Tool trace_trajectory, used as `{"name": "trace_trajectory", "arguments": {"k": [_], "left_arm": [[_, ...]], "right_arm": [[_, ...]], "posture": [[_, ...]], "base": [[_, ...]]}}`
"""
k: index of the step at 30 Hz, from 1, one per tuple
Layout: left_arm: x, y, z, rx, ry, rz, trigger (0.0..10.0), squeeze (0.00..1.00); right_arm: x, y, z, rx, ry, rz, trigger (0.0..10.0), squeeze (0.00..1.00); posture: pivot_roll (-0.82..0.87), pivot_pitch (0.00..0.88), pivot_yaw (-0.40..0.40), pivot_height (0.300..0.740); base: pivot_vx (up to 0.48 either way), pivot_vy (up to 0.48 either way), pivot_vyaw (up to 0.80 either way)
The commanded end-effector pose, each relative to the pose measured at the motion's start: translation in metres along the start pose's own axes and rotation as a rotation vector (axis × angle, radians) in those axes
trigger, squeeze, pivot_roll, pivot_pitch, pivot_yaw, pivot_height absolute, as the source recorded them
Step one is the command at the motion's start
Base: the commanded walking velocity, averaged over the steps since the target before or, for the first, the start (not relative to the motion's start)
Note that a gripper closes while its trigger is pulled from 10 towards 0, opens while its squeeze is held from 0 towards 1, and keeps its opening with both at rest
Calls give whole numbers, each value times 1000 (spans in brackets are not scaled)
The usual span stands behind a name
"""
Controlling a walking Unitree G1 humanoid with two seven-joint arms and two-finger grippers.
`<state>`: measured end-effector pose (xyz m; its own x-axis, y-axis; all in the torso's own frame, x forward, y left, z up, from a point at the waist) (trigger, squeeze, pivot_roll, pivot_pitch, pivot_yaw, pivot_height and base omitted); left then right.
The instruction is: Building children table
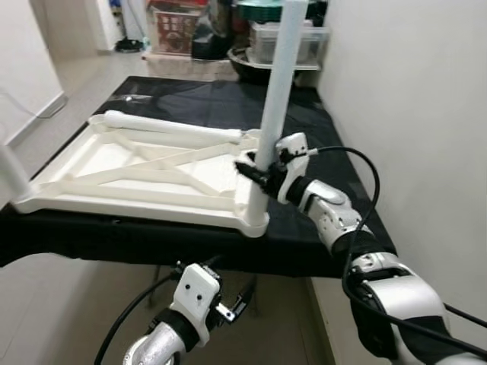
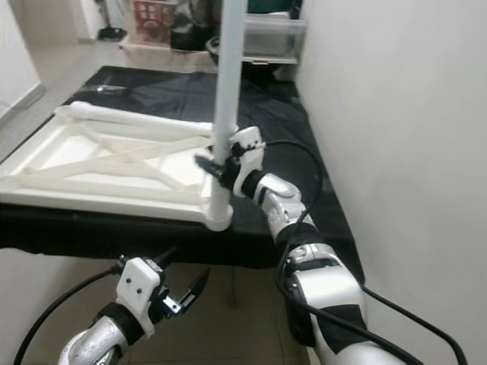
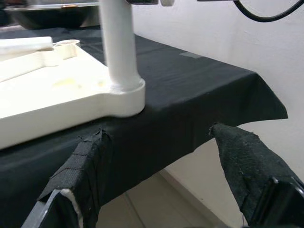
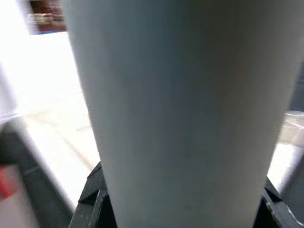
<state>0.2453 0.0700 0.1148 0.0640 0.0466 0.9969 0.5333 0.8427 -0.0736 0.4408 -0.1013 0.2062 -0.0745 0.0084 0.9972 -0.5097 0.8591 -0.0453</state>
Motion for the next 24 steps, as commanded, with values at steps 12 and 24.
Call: {"name": "trace_trajectory", "arguments": {"k": [12, 24], "left_arm": [[-4, -1, 0, -8, 17, 6, 10000, 0], [-3, -2, 0, 0, 15, 3, 10000, 0]], "right_arm": [[-32, -111, 69, -923, 180, -152, 0, 0], [-27, -97, 59, -1042, 133, -253, 10000, 0]], "posture": [[152, 56, -77, 740], [154, 68, -82, 740]], "base": [[0, 0, 0], [0, 0, 0]]}}
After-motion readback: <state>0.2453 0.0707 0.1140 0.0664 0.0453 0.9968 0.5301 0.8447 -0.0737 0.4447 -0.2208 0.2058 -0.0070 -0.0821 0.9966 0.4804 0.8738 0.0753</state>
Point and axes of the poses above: a point about 5 cm out from each wrist's last joint towards the gripper, its own z axis pointing back from the gripper into the wrist, its own x axis along the axis of the wrist's last joint, y = z × x, the point moved 4 cm from there along -z, pointing out of the wrist towards the gripper, and after that the axes turned 7 degrees about z, right-handed, at the moved point
